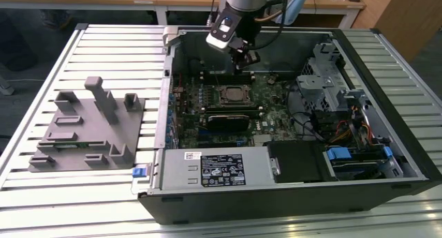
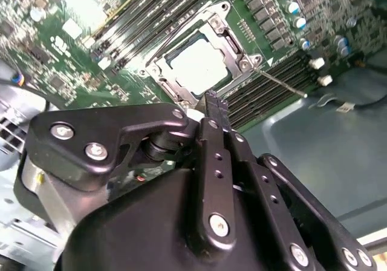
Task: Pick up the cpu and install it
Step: 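Install the first cpu locking lever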
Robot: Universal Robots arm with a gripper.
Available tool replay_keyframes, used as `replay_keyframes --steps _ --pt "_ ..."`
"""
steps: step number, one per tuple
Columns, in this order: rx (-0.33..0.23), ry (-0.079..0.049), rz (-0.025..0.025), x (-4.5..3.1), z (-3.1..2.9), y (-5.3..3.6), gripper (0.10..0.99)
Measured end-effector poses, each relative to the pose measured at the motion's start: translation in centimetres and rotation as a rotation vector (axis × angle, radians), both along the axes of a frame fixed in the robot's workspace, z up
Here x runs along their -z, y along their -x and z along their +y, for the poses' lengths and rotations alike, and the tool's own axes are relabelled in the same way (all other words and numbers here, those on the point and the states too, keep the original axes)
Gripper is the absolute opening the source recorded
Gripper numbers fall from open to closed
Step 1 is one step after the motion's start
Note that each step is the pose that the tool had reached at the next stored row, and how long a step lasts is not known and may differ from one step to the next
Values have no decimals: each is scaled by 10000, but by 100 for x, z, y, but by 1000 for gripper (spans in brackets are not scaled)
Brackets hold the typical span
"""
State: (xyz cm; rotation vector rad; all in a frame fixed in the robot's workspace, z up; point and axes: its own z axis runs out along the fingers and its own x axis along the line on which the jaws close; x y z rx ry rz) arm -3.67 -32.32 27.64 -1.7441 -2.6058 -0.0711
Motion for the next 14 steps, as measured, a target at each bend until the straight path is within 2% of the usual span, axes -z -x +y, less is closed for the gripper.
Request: replay_keyframes --steps 14 --pt "-2551 0 0 15 0 0 106"
